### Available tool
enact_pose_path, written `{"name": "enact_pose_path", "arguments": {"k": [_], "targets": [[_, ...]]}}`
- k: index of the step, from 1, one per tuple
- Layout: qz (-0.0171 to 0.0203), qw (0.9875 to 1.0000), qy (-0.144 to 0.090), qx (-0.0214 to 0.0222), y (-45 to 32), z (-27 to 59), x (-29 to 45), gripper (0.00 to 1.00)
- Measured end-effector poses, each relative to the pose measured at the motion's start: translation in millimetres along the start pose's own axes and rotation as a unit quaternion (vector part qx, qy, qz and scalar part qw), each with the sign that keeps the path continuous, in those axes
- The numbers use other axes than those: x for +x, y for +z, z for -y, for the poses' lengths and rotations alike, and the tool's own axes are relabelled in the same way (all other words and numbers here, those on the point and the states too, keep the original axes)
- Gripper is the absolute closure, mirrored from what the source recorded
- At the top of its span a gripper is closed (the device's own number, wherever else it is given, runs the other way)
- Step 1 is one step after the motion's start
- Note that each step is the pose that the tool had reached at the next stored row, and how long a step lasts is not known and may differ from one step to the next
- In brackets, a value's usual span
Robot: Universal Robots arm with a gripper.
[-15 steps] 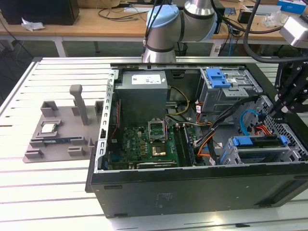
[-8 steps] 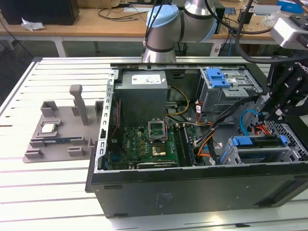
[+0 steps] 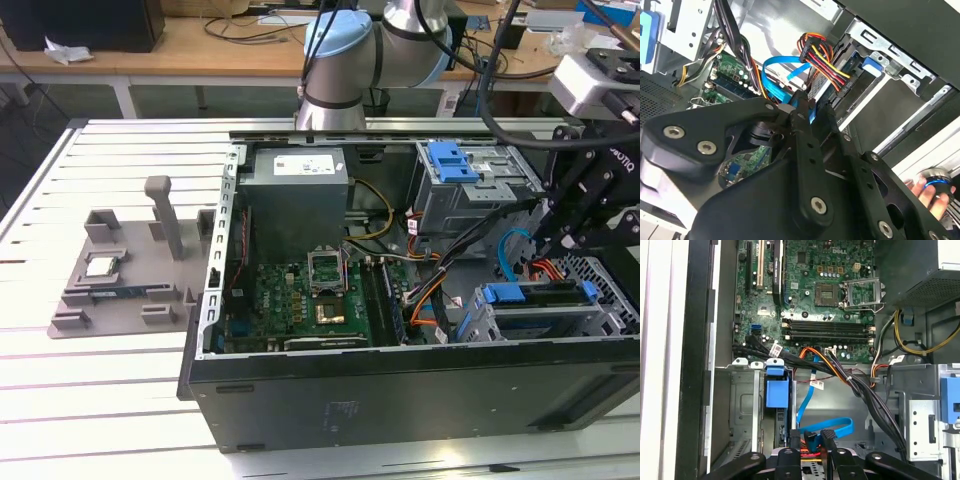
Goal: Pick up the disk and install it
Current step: 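Insert the second disk wire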
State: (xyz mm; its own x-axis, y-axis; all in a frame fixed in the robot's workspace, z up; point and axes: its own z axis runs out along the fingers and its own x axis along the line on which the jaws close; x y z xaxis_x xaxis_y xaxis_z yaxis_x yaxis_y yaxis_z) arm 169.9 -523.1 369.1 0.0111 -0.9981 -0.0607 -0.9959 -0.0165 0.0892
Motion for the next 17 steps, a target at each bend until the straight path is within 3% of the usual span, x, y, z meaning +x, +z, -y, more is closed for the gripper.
{"name": "enact_pose_path", "arguments": {"k": [2, 5, 9, 12, 16, 17], "targets": [[0.0, 1.0, 0.0, 0.0, 0.3, 0.0, 0.0, 0.71], [0.0, 1.0, 0.0, 0.0, 0.7, 0.1, 0.0, 0.84], [-0.0005, 1.0, 0.0, 0.0, 1.3, 0.1, 1.0, 0.84], [-0.0077, 1.0, 0.001, -0.0001, 1.2, 0.1, 8.3, 0.84], [-0.0236, 0.9997, 0.002, -0.0004, 3.0, 0.2, 10.1, 0.84], [-0.0244, 0.9997, 0.001, -0.0007, 4.9, 0.8, 10.2, 0.84]]}}
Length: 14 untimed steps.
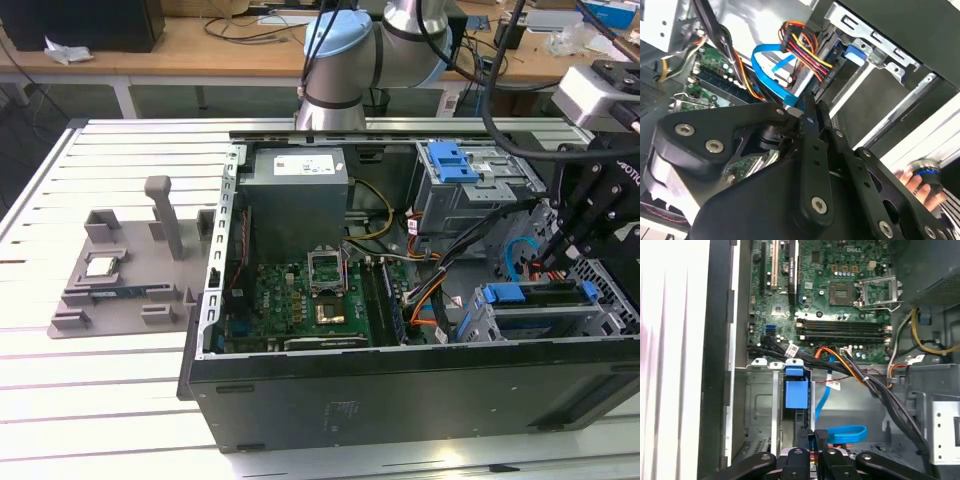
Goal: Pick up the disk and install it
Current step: 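Insert the second disk wire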
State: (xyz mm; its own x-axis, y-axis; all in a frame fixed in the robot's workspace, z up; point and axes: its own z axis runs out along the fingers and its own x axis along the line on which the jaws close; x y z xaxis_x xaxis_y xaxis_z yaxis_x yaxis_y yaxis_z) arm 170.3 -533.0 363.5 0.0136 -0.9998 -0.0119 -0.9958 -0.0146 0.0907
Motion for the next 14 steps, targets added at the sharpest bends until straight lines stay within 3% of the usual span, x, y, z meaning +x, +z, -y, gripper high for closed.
{"name": "enact_pose_path", "arguments": {"k": [10, 14], "targets": [[-0.0012, 0.9999, -0.012, -0.0008, 12.0, 5.1, 4.6, 0.84], [0.0001, 0.9999, -0.012, -0.0008, 15.9, 7.1, 5.3, 0.84]]}}
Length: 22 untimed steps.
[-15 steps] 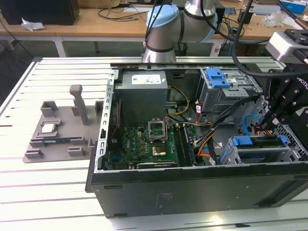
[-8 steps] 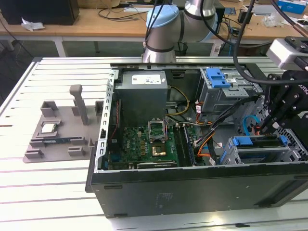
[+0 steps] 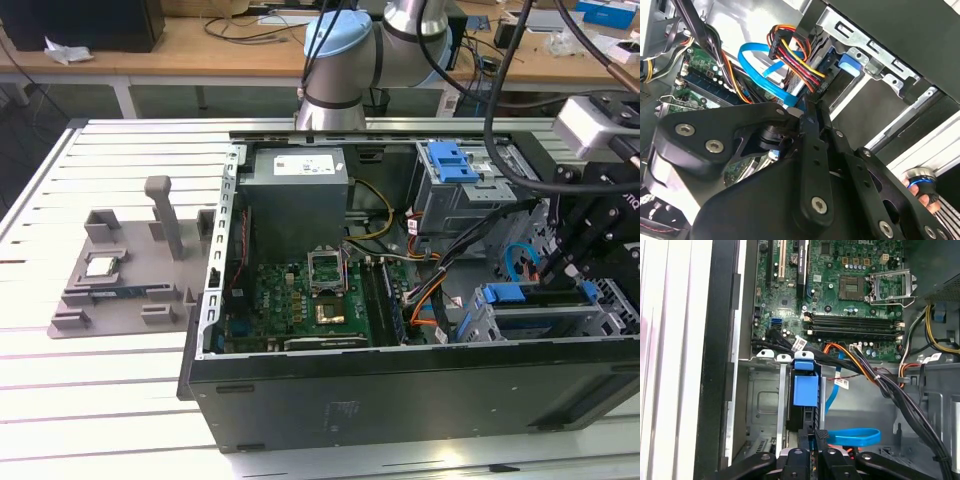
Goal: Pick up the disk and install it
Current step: 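Insert the second disk wire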
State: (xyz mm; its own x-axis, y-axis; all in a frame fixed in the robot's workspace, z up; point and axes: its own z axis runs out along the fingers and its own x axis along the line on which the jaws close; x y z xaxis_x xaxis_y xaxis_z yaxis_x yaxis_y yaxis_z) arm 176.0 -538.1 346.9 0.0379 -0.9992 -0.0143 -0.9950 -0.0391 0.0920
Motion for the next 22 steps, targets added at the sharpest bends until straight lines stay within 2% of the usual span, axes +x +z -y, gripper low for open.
{"name": "enact_pose_path", "arguments": {"k": [2, 8, 12, 13, 14, 16, 17, 22], "targets": [[0.0026, 1.0, 0.0, 0.0001, 4.1, 1.8, 0.3, 0.84], [0.0028, 1.0, 0.0, 0.0002, 8.9, 1.9, 2.7, 0.84], [0.0034, 1.0, 0.0, 0.0003, 9.5, 1.9, 2.7, 0.84], [0.0033, 1.0, 0.0, 0.0002, 9.6, 1.9, 2.7, 0.83], [0.0033, 1.0, 0.0, 0.0002, 9.5, 1.9, 2.7, 0.76], [0.0029, 1.0, 0.0, 0.0002, 9.0, 1.8, 2.7, 0.76], [0.0031, 1.0, 0.0, 0.0002, 7.9, 1.7, 2.7, 0.76], [0.003, 1.0, 0.0, 0.0017, -21.1, -1.0, 0.7, 0.78]]}}
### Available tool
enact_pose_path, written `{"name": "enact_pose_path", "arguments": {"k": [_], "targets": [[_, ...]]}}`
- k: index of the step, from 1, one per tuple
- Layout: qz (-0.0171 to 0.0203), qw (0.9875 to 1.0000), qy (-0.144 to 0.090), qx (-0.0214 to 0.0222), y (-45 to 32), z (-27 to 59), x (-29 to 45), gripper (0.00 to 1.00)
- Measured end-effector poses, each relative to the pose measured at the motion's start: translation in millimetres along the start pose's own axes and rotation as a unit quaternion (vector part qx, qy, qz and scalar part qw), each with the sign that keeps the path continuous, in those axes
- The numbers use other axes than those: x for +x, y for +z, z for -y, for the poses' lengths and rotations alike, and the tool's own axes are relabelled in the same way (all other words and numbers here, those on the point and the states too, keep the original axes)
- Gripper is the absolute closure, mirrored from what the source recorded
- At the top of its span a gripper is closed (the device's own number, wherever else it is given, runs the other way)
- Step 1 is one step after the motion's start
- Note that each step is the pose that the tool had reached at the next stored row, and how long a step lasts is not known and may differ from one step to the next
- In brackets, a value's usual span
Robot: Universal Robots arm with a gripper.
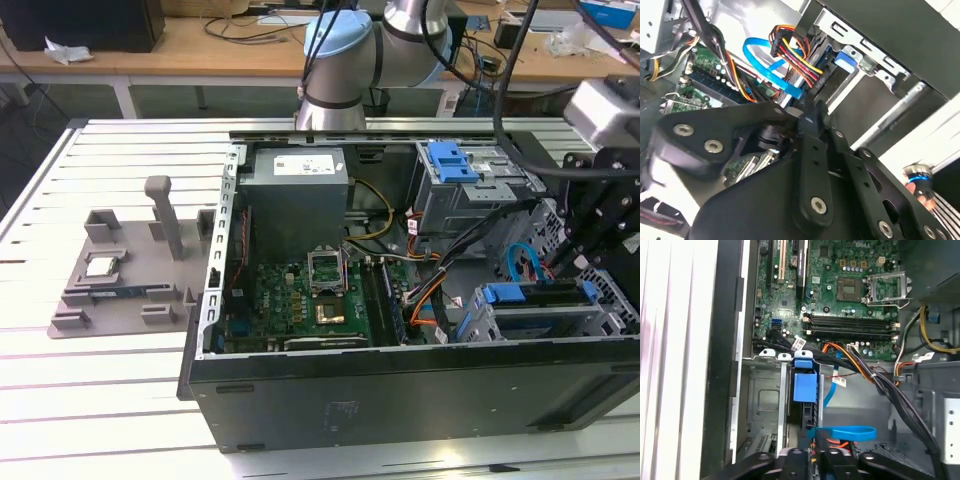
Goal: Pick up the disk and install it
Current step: 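Insert the second disk wire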
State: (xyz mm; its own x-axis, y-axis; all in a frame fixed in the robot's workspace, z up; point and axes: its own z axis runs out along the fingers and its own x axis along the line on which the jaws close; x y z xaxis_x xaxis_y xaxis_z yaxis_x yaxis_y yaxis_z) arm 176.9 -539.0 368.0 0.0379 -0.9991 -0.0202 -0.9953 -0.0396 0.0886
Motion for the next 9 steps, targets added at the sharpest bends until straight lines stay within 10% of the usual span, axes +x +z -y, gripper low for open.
{"name": "enact_pose_path", "arguments": {"k": [4, 9], "targets": [[-0.0002, 1.0, 0.0, 0.0006, -21.0, -1.8, -1.3, 0.89], [-0.0001, 1.0, 0.0, 0.0006, -22.6, -2.0, -1.3, 0.89]]}}
